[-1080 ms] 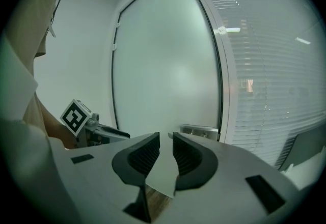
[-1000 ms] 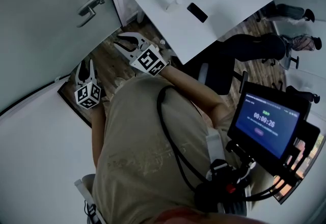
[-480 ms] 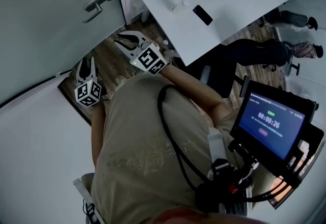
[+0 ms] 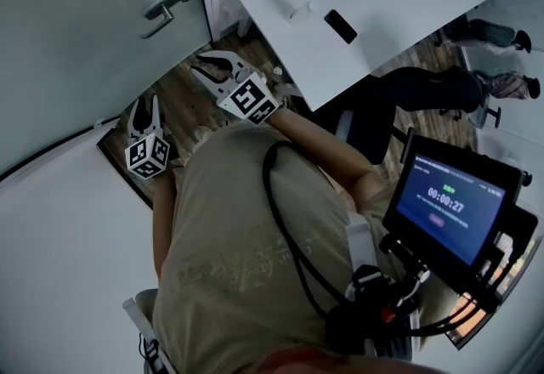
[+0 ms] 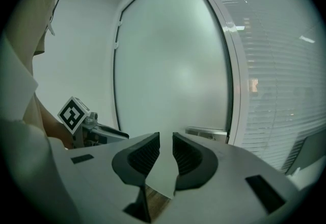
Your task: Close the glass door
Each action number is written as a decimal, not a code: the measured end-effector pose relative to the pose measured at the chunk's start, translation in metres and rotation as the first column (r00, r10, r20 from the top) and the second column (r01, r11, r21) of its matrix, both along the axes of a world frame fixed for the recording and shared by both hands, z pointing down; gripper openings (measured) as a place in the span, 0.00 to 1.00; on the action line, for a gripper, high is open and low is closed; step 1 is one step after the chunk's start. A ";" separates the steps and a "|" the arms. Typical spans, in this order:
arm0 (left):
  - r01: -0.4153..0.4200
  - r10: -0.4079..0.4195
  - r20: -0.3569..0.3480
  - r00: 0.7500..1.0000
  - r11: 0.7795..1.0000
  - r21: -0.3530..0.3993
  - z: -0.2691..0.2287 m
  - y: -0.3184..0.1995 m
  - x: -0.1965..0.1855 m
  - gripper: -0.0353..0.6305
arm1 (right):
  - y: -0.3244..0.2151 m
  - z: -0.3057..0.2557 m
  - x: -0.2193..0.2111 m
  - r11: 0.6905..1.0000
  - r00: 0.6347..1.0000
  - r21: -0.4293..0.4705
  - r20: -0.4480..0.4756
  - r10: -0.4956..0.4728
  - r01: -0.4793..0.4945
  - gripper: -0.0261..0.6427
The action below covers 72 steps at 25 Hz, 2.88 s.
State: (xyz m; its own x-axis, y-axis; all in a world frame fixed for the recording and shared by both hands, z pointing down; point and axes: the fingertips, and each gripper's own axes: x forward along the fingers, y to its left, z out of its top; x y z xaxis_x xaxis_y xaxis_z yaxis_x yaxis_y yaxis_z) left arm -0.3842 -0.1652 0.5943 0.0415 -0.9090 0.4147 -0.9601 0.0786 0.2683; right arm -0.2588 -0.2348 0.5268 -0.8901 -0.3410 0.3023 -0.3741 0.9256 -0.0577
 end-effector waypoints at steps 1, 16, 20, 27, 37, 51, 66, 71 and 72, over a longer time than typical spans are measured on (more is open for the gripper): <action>0.000 0.000 0.000 1.000 1.000 0.000 -0.001 0.000 0.000 0.32 | 0.000 0.000 0.000 1.000 1.000 0.000 0.000 0.001 -0.001 0.15; -0.018 0.018 0.005 1.000 1.000 -0.015 0.001 -0.005 0.004 0.32 | -0.008 -0.001 0.006 0.999 0.999 -0.002 0.002 0.033 -0.033 0.15; -0.032 0.032 0.001 1.000 0.999 -0.018 0.004 -0.008 0.008 0.32 | -0.009 0.000 0.010 0.999 0.999 -0.005 0.001 0.047 -0.047 0.15; -0.068 0.068 -0.006 0.998 0.997 -0.022 0.006 -0.018 0.018 0.32 | -0.012 0.005 0.020 0.997 0.997 -0.009 -0.013 0.077 -0.077 0.15; -0.113 0.112 -0.006 0.994 0.993 -0.029 0.010 -0.029 0.028 0.32 | -0.019 0.008 0.034 0.992 0.992 -0.019 -0.019 0.122 -0.122 0.15; -0.145 0.145 0.000 0.989 0.989 -0.033 0.012 -0.036 0.035 0.32 | -0.022 0.009 0.041 0.989 0.989 -0.018 -0.019 0.145 -0.145 0.15; -0.175 0.175 0.005 0.984 0.984 -0.037 0.015 -0.041 0.041 0.32 | -0.025 0.008 0.050 0.986 0.986 -0.015 -0.017 0.167 -0.168 0.15; -0.184 0.184 0.008 0.983 0.982 -0.037 0.016 -0.044 0.043 0.32 | -0.026 0.006 0.050 0.985 0.985 -0.013 -0.012 0.169 -0.170 0.15; -0.186 0.186 0.008 0.983 0.982 -0.036 0.016 -0.045 0.043 0.32 | -0.026 0.006 0.050 0.985 0.985 -0.012 -0.012 0.170 -0.170 0.15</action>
State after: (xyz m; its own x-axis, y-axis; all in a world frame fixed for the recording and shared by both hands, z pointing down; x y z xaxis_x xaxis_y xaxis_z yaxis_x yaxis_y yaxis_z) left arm -0.3410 -0.2102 0.6102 0.2036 -0.8707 0.4478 -0.9618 -0.0923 0.2579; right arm -0.2084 -0.2605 0.5329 -0.8164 -0.4829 0.3167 -0.5265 0.8477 -0.0647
